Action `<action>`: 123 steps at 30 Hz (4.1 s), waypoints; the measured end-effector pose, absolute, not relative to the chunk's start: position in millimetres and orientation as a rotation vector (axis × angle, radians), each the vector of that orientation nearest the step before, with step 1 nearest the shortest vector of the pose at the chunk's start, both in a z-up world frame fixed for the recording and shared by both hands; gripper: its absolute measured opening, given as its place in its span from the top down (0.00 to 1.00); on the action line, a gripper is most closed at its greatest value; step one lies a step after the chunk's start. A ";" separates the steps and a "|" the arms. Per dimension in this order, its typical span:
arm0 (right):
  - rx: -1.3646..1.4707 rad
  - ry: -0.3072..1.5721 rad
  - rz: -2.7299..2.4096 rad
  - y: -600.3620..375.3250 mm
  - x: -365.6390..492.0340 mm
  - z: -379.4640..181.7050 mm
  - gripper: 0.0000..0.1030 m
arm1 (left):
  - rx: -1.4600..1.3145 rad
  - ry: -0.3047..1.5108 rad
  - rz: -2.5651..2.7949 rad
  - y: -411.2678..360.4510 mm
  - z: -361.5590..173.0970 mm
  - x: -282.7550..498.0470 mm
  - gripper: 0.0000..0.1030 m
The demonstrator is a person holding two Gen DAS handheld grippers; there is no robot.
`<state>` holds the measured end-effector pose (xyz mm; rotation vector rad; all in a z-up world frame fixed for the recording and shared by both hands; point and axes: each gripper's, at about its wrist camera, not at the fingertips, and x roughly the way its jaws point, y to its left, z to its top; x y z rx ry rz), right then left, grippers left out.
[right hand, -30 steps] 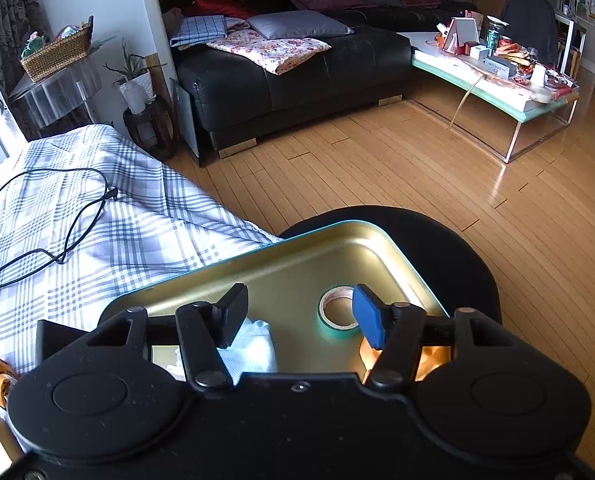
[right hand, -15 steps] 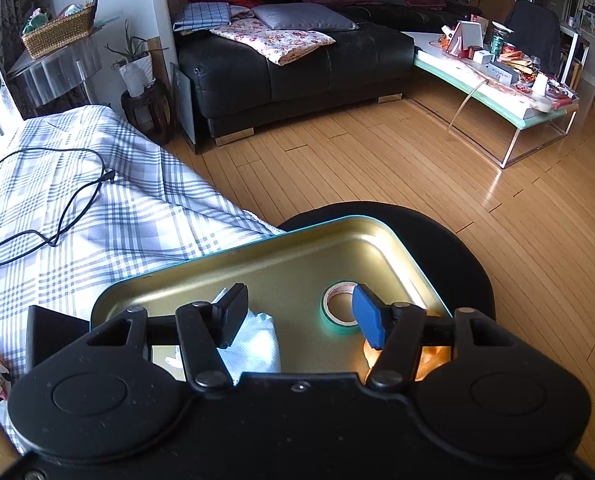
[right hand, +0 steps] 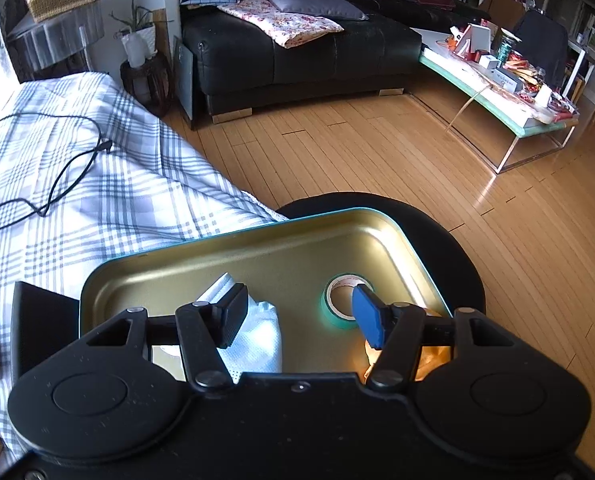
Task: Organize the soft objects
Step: 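Withdraw both tools from the tin back over the bed, then grasp the blue-and-orange knotted cloth pouch with the right tool, then grasp the white cotton pad packet with the left tool while the right tool holds the pouch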
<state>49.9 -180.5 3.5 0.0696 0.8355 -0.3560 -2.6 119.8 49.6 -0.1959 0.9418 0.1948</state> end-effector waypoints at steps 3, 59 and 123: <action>0.027 0.837 -0.350 -174.6 49.9 4.0 0.45 | -0.204 0.937 0.230 131.0 49.0 -1.0 0.04; 0.085 1.115 0.216 74.4 94.8 -32.0 0.45 | -0.554 0.926 0.609 257.2 32.6 -13.8 0.04; -0.032 0.861 0.278 73.6 76.2 6.4 0.43 | -0.585 1.080 0.791 285.5 -41.1 -0.5 0.01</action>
